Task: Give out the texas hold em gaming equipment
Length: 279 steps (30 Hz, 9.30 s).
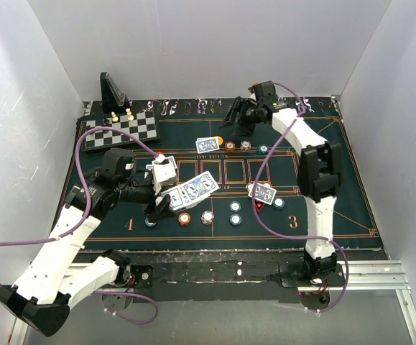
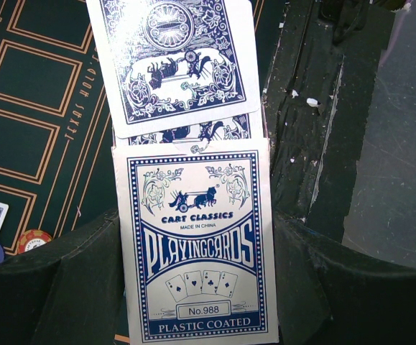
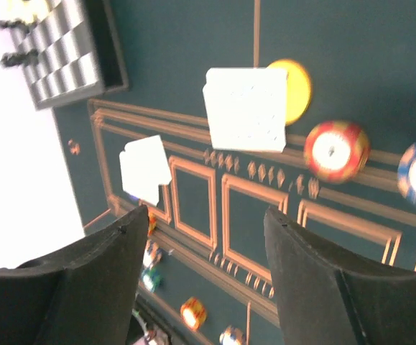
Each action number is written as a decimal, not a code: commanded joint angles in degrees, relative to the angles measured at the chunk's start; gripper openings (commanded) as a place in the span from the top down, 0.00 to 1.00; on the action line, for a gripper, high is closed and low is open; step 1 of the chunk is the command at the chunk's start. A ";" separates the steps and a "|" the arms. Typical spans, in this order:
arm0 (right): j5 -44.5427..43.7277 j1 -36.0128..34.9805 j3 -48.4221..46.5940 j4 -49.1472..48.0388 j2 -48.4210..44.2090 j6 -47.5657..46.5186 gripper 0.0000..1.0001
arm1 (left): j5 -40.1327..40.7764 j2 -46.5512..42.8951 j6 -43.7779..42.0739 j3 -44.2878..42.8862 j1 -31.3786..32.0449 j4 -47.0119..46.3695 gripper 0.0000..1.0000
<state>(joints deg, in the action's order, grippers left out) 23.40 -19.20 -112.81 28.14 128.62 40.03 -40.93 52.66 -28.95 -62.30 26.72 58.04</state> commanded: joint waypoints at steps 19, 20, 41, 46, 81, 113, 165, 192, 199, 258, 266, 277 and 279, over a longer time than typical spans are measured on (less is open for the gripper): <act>22.05 -13.22 41.01 -9.78 -51.36 4.53 0.11 | -0.91 -0.72 -1.02 -2.03 -0.27 0.05 0.97; 21.43 -14.27 41.27 -9.16 -51.27 4.09 0.11 | -0.91 -0.55 -0.93 -2.12 -0.27 0.05 0.97; 20.37 -19.29 45.58 -13.11 -51.80 9.27 0.64 | -0.91 -0.81 -0.76 -1.86 -0.27 -0.30 0.97; 19.85 -19.29 45.14 -12.94 -52.50 9.36 0.65 | -1.08 -0.72 -0.76 -1.94 -0.27 -0.38 0.97; 21.25 -3.14 46.36 -6.87 -61.38 9.10 0.93 | -1.26 -0.98 -0.49 -1.77 -0.27 -0.12 0.98; -9.94 13.22 67.99 -11.09 -51.89 -0.12 0.99 | -1.88 -0.98 -0.84 -1.95 -0.27 0.32 0.98; 12.90 -26.94 40.04 -9.60 -48.02 6.99 0.09 | -1.79 -0.28 -0.67 -1.77 -0.27 -0.30 0.98; 9.74 -25.63 42.41 -7.40 -49.86 6.55 0.45 | -1.87 -0.90 -0.32 -1.59 -0.27 -0.82 0.98; 9.74 -23.78 42.59 -5.99 -51.80 5.85 0.46 | -1.96 -1.07 -0.23 -1.59 -0.27 -0.82 0.98; 17.47 -15.77 48.82 -12.75 -56.81 10.85 0.41 | -2.14 -0.99 -0.14 -1.07 -0.27 -0.91 0.98; 9.14 -15.96 46.99 -4.61 -57.69 6.82 0.40 | -2.31 -0.98 -0.05 -1.15 -0.27 -1.00 0.98; 7.62 -8.39 56.74 -7.48 -52.17 6.11 0.39 | -2.58 -1.60 -0.14 -1.24 -0.27 -0.74 0.99; 7.01 -9.71 55.95 -8.71 -47.87 5.76 0.39 | -2.58 -1.78 -0.23 -1.33 -0.27 -0.74 0.99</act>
<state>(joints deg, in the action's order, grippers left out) 30.61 -27.18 -56.80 23.62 74.54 47.05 -41.58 52.38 -29.30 -62.35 26.72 58.26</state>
